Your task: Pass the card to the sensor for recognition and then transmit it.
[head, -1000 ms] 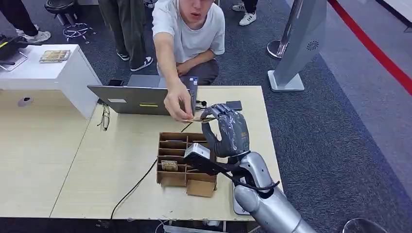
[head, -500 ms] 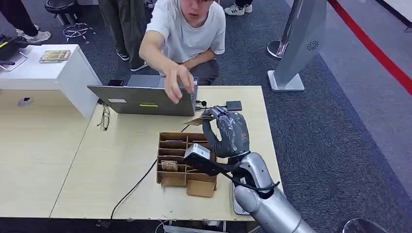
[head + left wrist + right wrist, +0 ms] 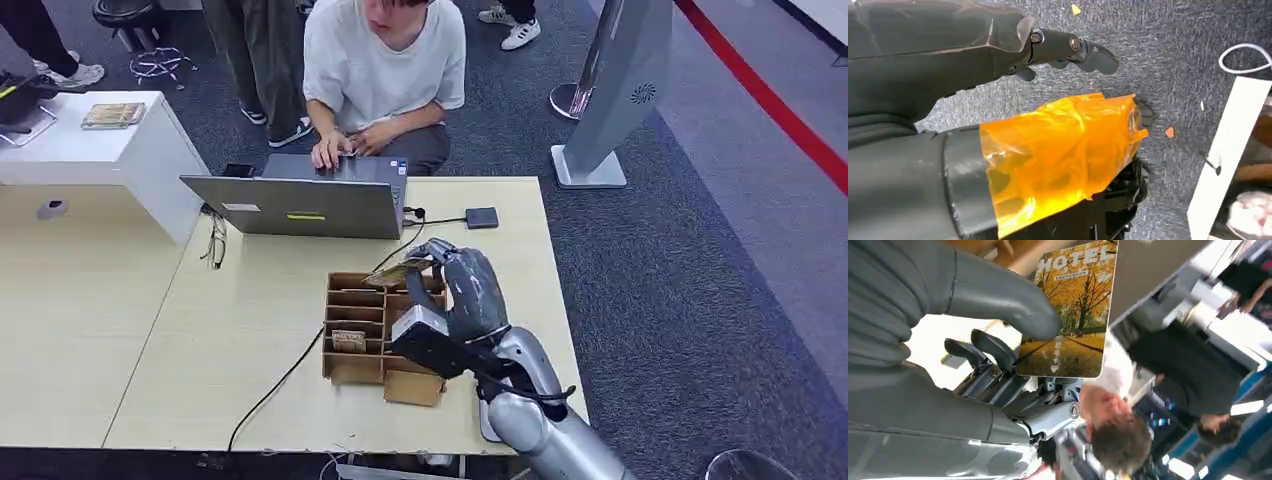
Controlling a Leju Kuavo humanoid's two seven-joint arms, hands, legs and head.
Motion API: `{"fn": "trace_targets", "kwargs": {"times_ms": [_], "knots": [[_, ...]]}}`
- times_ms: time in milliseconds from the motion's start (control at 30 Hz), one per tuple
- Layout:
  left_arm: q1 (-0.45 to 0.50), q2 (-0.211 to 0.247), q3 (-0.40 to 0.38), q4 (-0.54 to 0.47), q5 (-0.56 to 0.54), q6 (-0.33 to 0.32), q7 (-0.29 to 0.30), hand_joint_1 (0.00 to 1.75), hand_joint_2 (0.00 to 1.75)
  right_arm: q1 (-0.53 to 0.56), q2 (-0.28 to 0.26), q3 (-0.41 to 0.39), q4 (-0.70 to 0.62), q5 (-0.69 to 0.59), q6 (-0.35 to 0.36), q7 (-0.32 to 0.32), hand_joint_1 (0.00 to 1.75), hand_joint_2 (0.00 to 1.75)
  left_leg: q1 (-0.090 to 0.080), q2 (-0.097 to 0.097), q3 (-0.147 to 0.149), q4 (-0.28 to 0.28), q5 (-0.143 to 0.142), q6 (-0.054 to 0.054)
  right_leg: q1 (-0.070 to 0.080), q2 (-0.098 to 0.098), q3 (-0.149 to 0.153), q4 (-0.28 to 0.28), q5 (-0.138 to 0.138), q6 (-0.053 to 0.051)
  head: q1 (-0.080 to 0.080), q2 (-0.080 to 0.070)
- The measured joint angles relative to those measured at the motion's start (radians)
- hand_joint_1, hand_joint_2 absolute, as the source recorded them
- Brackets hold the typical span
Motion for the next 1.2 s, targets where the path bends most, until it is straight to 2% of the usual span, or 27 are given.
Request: {"fn": "trace_targets", "kwargs": {"times_ms": [267, 667, 1033, 1200], "knots": [[0.011, 0.0, 0.033, 0.0, 0.013, 0.009, -0.018, 0.0, 0.0, 0.068, -0.055, 0.0, -0.039, -0.19, 0.113, -0.034, 1.75, 1.75, 0.0, 0.0, 0.0, 0.0, 0.0, 0.0, 0.0, 0.0, 0.0, 0.0, 0.0, 0.0, 0.0, 0.0], [0.011, 0.0, 0.079, 0.0, 0.031, 0.029, -0.018, 0.0, 0.0, 0.154, -0.177, -0.026, -0.043, -0.492, 0.289, -0.067, 1.75, 1.75, 0.0, 0.0, -0.001, 0.0, 0.0, 0.0, 0.0, 0.0, 0.0, 0.0, 0.0, 0.0, 0.0, 0.0], [0.011, -0.003, 0.09, 0.0, 0.03, 0.04, -0.011, 0.0, 0.0, 0.17, -0.266, -0.066, -0.008, -0.648, 0.391, -0.036, 1.75, 1.75, 0.0, 0.0, 0.0, 0.0, 0.0, 0.0, 0.0, 0.0, 0.0, 0.0, 0.0, 0.0, 0.0, 0.0], [0.011, -0.003, 0.09, 0.0, 0.031, 0.04, -0.011, 0.0, 0.0, 0.17, -0.266, -0.066, -0.008, -0.648, 0.391, -0.036, 1.75, 1.75, 0.0, 0.0, 0.0, 0.0, 0.0, 0.0, 0.0, 0.0, 0.0, 0.0, 0.0, 0.0, 0.0, 0.0]]}}
